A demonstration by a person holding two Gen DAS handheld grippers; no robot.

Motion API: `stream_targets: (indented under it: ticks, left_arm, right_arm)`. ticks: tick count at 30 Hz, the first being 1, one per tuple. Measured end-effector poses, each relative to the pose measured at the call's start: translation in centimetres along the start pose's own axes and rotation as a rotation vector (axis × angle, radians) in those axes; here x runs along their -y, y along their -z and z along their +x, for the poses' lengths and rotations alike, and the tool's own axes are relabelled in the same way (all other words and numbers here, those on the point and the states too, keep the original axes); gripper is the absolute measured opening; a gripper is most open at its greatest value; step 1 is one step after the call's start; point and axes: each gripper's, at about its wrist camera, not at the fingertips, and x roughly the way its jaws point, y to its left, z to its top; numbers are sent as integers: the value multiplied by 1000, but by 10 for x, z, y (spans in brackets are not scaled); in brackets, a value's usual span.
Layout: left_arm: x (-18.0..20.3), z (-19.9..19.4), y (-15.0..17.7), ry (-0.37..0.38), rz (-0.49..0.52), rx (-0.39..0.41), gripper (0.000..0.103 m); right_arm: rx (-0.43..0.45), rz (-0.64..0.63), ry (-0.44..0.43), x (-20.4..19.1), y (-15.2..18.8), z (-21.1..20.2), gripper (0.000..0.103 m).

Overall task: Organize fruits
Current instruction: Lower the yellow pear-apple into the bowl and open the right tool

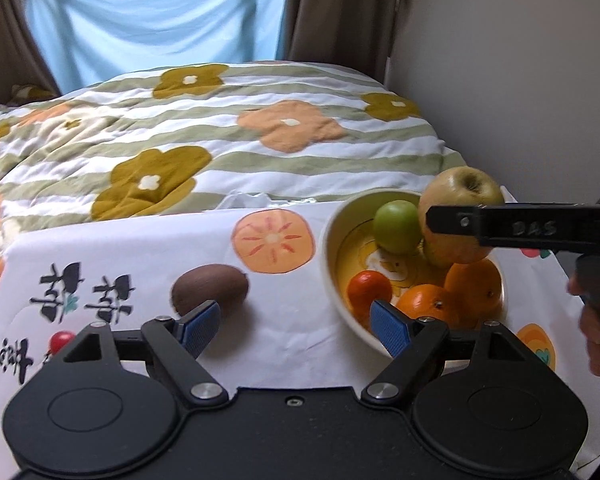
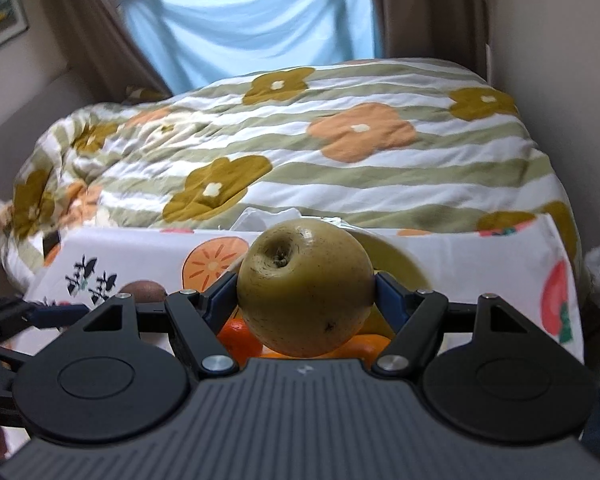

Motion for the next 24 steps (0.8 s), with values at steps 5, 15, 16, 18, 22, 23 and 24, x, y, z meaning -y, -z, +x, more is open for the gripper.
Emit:
stream_targets:
  ticks: [5, 15, 16, 18, 22, 23, 24]
  left_arm:
    - [-9, -4, 9, -20, -24, -1, 86]
    - [-15, -2, 16, -31, -46, -17, 86]
    - [-15, -2, 16, -32, -47, -18, 86]
    - [-15, -2, 17, -31, -48, -20, 86]
    - [-12, -1, 19, -30, -49, -28, 86]
    - [-12, -1, 20, -30, -49, -29, 86]
    - [-11, -1, 21, -30, -49, -31, 86]
  right_arm:
    - [-5, -44, -18, -11, 5, 15, 88]
    - [31, -64, 2, -15, 17, 24, 98]
    - [56, -67, 6, -15, 17, 20, 103]
    - [99, -68, 17, -13, 16, 13, 103]
    - [87, -50, 5, -6, 17, 11, 103]
    - [80, -45, 5, -4, 18, 12, 103]
    - [74, -39, 7, -2, 19, 13, 103]
